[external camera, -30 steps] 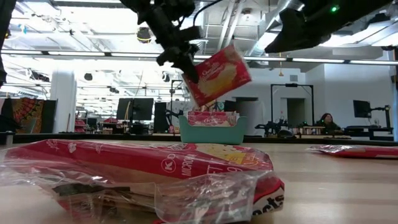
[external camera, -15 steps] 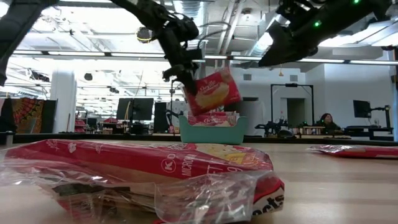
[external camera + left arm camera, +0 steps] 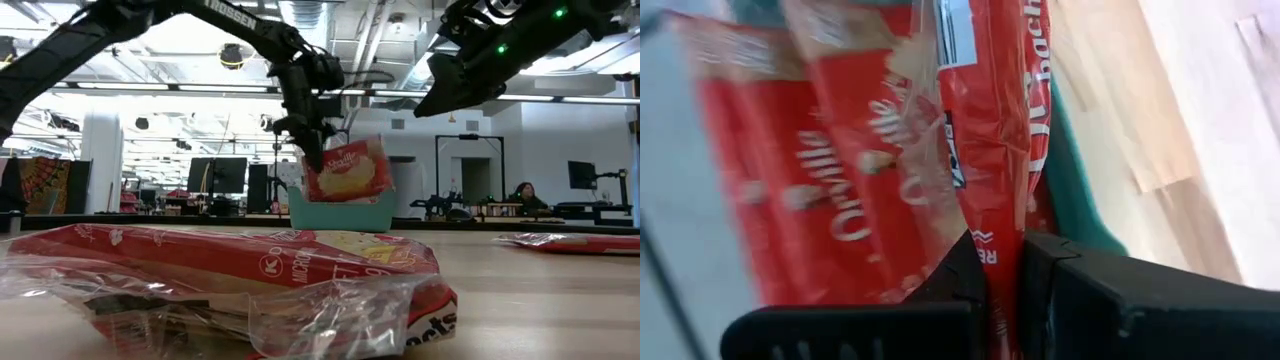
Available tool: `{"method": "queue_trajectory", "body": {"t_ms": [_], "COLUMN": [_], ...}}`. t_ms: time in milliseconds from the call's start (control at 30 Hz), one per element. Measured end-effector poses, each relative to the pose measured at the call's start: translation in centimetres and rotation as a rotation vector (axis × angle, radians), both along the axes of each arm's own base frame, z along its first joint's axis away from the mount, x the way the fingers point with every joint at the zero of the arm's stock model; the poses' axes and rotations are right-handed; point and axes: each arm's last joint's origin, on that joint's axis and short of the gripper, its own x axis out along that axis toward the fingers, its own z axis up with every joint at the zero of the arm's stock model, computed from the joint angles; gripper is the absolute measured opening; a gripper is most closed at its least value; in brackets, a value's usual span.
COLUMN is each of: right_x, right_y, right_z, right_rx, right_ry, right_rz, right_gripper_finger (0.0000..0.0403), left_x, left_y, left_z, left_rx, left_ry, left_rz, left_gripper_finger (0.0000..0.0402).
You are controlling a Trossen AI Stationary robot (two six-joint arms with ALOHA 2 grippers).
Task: Sort popcorn bags into baskets
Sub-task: Put the red popcorn bag into the blue bin
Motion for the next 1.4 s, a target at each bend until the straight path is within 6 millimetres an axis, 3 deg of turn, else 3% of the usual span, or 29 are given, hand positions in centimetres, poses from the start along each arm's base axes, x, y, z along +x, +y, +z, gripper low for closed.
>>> {"method": "queue_trajectory", "body": {"t_ms": [200,667,1167,1300,1400], "right_x": [0.0,-0.1,-0.3,-0.6,-1.0], "right_y": [0.0,0.0,0.0,0.0,-0.1], "right_z": [-0.1,-0.2,-0.4,-1.0,-1.9], "right_rx": [-0.001,0.009,0.033,0.065,0.088], "right_ry": [0.008,0.009,0.011,0.014,0.011], "right_rz": [0.0,-0.005,-0.019,-0.042,-0.062], "right_gripper_finger": [0.0164,0.0162,0.0165,0.0161,0.0154], "left_x": [0.2,0.7,0.4,-0.1,-0.8], "left_y": [0.2,0.4,0.5,0.7,0.7], "left_z": [-1.1,-0.8,-0.8,0.2,2.1], "left_rx": [-0.019,-0.033,-0.023,0.055,0.05], "left_ry": [0.049,-0.022,0.005,0.037,0.014], "left_rz": [0.022,0.135,0.204,0.252,0.297], "left_gripper_finger": [0.0019,0.0042,0.0193,0.0221,0.023]}}
